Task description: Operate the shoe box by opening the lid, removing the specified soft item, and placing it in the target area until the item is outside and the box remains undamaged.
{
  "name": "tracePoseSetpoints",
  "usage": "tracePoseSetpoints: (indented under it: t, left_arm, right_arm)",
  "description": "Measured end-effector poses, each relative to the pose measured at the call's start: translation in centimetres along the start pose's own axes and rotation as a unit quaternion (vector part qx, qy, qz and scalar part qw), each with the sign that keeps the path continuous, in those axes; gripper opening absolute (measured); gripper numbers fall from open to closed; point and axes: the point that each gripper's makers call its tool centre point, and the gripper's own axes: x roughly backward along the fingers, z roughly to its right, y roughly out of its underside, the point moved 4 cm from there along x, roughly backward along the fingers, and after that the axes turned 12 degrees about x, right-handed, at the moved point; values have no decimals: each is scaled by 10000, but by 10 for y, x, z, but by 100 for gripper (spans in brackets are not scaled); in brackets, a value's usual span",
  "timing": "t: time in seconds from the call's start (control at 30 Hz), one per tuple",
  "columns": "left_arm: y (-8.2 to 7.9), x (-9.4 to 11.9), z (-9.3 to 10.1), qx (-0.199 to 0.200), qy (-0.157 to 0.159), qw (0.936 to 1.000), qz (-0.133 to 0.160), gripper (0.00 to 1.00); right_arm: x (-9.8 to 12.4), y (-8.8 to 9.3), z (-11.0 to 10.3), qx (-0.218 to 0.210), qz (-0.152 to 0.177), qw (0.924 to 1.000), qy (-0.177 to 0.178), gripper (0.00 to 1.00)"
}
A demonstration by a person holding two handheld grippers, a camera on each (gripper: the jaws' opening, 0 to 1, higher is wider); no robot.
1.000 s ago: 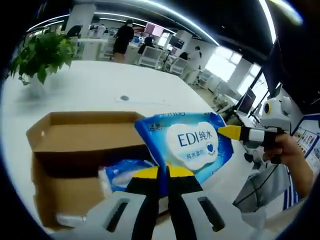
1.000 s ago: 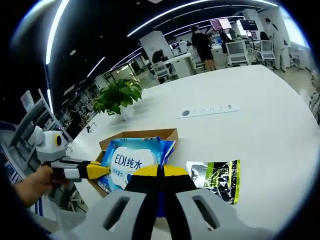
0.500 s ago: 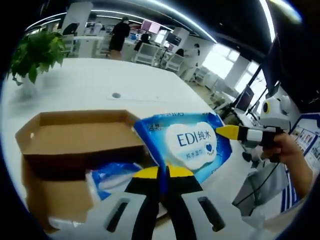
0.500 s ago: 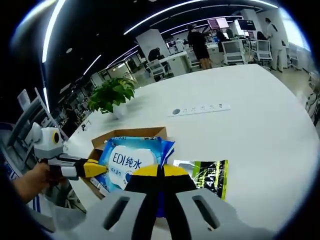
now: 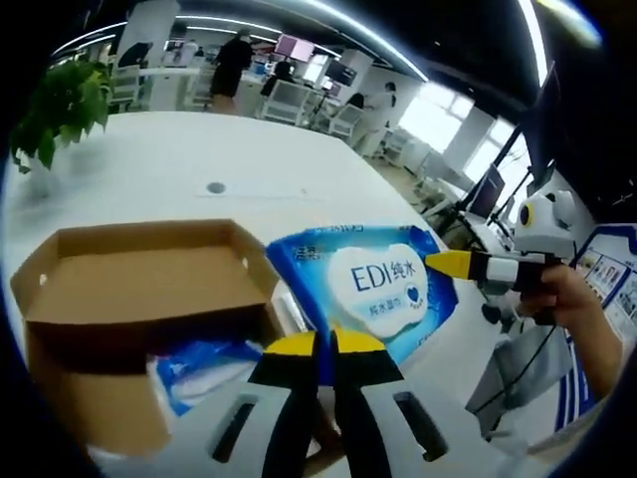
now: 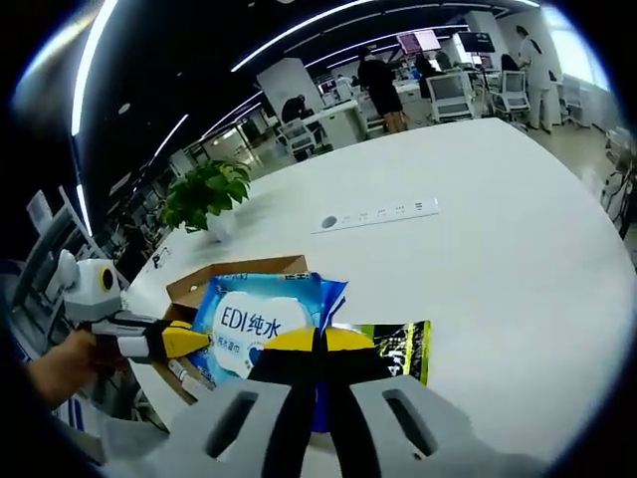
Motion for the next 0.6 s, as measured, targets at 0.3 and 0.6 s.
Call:
tracePoseSetpoints:
  t: [0.3,0.6]
  left_arm:
    - [2,-21,4,-6,-2,9999,-128,1]
    - [4,-43,8,-88,-5,9995,-296,1]
  right_arm:
    - [-7,6,21,-95,-98,9999,82,0]
    - [-11,14,40,-206,-199,9994,188,0]
